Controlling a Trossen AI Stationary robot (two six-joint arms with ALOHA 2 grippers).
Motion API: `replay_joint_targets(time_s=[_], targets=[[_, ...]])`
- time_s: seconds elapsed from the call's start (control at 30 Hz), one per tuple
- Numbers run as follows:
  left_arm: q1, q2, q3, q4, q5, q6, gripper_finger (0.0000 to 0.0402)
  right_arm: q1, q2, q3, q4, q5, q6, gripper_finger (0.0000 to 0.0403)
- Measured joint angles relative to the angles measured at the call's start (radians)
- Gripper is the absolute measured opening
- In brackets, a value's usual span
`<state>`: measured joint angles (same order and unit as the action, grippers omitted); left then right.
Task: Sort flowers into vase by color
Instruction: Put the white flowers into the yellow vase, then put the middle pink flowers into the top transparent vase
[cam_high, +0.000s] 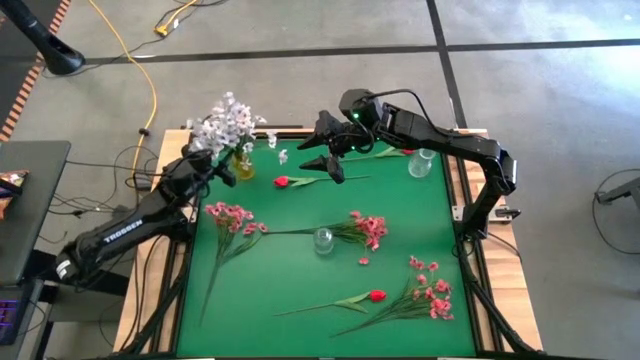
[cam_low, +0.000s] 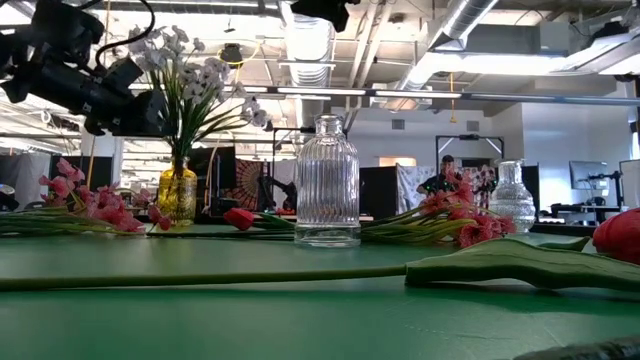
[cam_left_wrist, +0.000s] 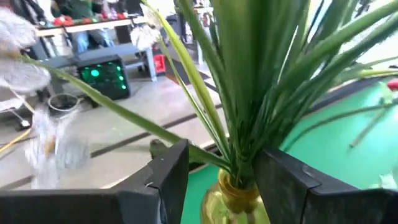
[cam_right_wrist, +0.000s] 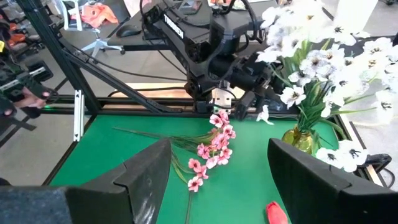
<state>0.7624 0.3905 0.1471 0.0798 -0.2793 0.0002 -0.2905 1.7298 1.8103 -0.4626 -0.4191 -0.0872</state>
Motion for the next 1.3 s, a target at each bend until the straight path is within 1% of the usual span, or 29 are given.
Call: replay_joint_targets(time_s=[0.17, 0.23, 0.47, 0.67, 0.83, 0.97, 1.07, 1.23, 1.3], targets=[[0.000, -0.032, 0.001, -0.067, 0.097, -0.028, 0.0162, 0.000, 0.000, 0.000, 0.000, 0.000, 0.000, 0.0295], [0.000, -0.034, 0.011, -0.106, 0.121, -0.031, 0.0162, 0.000, 0.000, 0.000, 0.000, 0.000, 0.000, 0.0295], [0.000, -0.033, 0.092, -0.237, 0.092, -0.063, 0.0162, 0.000, 0.000, 0.000, 0.000, 0.000, 0.000, 0.0295], [0.000, -0.033, 0.169, -0.363, 0.158, -0.159, 0.0162, 0.000, 0.000, 0.000, 0.000, 0.000, 0.000, 0.0295], [-0.003, -0.033, 0.253, -0.470, 0.296, -0.200, 0.0162, 0.000, 0.000, 0.000, 0.000, 0.000, 0.000, 0.0295], [-0.025, -0.033, 0.330, -0.609, 0.401, -0.208, 0.0162, 0.002, 0.000, 0.000, 0.000, 0.000, 0.000, 0.0295], [-0.046, -0.033, 0.376, -0.683, 0.502, -0.208, 0.0162, 0.002, 0.000, 0.000, 0.000, 0.000, 0.000, 0.0295], [-0.071, -0.033, 0.426, -0.699, 0.728, -0.262, 0.0162, 0.002, 0.000, 0.000, 0.001, 0.000, 0.001, 0.0295], [-0.080, -0.033, 0.447, -0.700, 0.803, -0.282, 0.0162, 0.002, 0.000, 0.000, 0.006, 0.000, 0.010, 0.0295]])
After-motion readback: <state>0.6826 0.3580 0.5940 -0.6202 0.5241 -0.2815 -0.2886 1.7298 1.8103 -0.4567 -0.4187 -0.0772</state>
